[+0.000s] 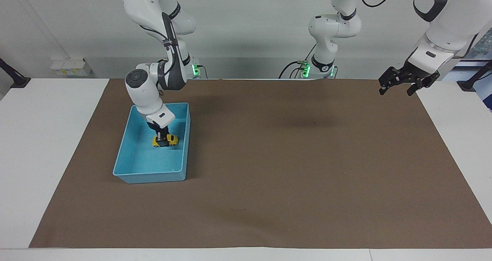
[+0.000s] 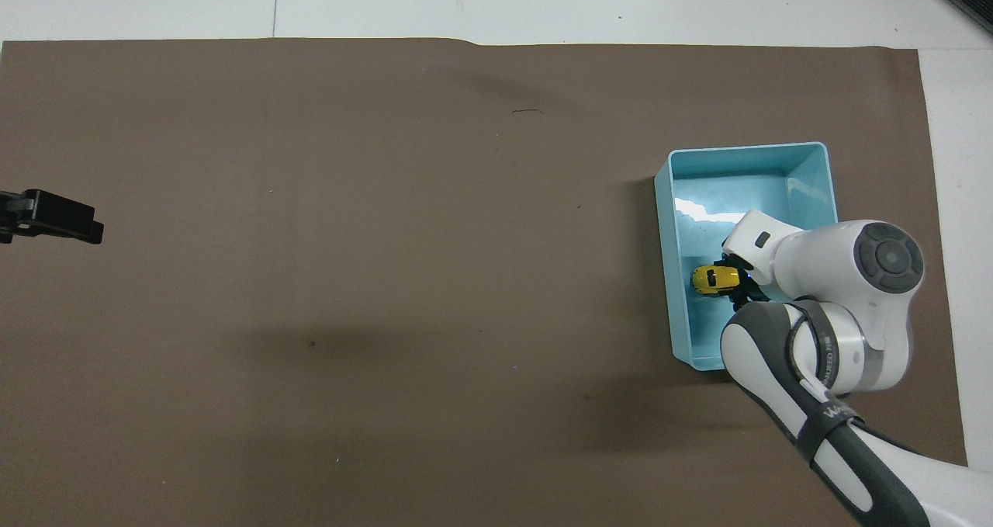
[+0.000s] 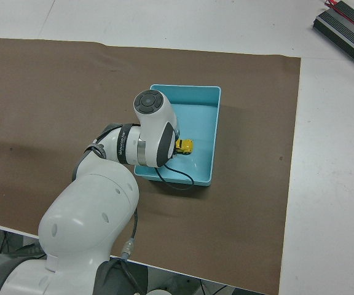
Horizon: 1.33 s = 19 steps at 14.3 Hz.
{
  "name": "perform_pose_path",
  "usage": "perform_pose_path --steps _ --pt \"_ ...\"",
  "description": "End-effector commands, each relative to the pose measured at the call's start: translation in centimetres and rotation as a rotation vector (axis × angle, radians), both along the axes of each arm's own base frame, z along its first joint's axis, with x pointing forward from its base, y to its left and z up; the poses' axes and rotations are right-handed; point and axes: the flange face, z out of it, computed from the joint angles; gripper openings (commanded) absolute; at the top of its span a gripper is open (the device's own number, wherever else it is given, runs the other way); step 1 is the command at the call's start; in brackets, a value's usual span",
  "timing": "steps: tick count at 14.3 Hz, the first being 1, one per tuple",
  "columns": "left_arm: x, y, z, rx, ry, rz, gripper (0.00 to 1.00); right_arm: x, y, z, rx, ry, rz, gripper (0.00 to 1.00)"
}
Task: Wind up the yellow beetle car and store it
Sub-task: 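Lift the car into the blue bin with the right gripper, then open the right gripper to release the car in the bin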
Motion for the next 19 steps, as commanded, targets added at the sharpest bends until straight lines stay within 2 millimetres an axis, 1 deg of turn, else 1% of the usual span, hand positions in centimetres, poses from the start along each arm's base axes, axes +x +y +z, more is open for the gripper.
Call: perform_pose_path --steps 1,2,4,6,8,9,11,13,14,16,17,18,19 --pt "-0.6 0.2 0.3 0.011 0.004 0.008 1.0 0.4 -1.3 0.6 0.0 0.026 -0.018 1.0" --pt "-0.6 0.2 0.3 0.011 0.004 0.008 1.0 0.7 -1.3 1.9 0.009 0.041 -0.031 1.0" --pt "-0.6 0.2 0.3 0.011 0.004 0.008 1.0 1.8 -0.9 5.8 0.013 0.074 -0.075 1.0" --pt "-0.6 0.2 0.3 0.011 0.004 0.008 1.0 2.3 -0.3 9.0 0.015 0.1 -0.154 1.0" --pt "-0.7 0.2 0.3 0.011 0.006 0.008 1.0 2.4 0.3 11.9 0.016 0.102 -0.234 1.0" --pt "-0.6 0.2 0.3 0.011 0.004 0.008 1.0 2.5 0.4 13.0 0.015 0.111 -0.293 1.0" --pt "-0.6 0.2 0.3 0.011 0.004 0.008 1.0 2.2 1.0 15.9 0.012 0.12 -0.433 1.0" --pt "-0.6 0.2 0.3 0.011 0.004 0.008 1.0 1.1 2.8 18.9 -0.009 0.127 -0.618 1.0" --pt "-0.6 0.2 0.3 0.011 0.004 0.008 1.0 0.9 3.3 20.1 -0.013 0.128 -0.717 1.0" --pt "-0.6 0.2 0.2 0.011 0.006 0.008 1.0 0.7 3.6 22.3 -0.017 0.132 -0.897 1.0" --pt "-0.6 0.2 0.3 0.011 0.004 0.008 1.0 0.7 3.6 22.9 -0.019 0.135 -0.955 1.0" --pt "-0.6 0.2 0.3 0.011 0.004 0.008 1.0 0.6 3.2 23.1 -0.023 0.142 -1.006 1.0" --pt "-0.6 0.2 0.3 0.011 0.004 0.008 1.0 0.7 2.3 23.1 -0.017 0.146 -1.073 1.0"
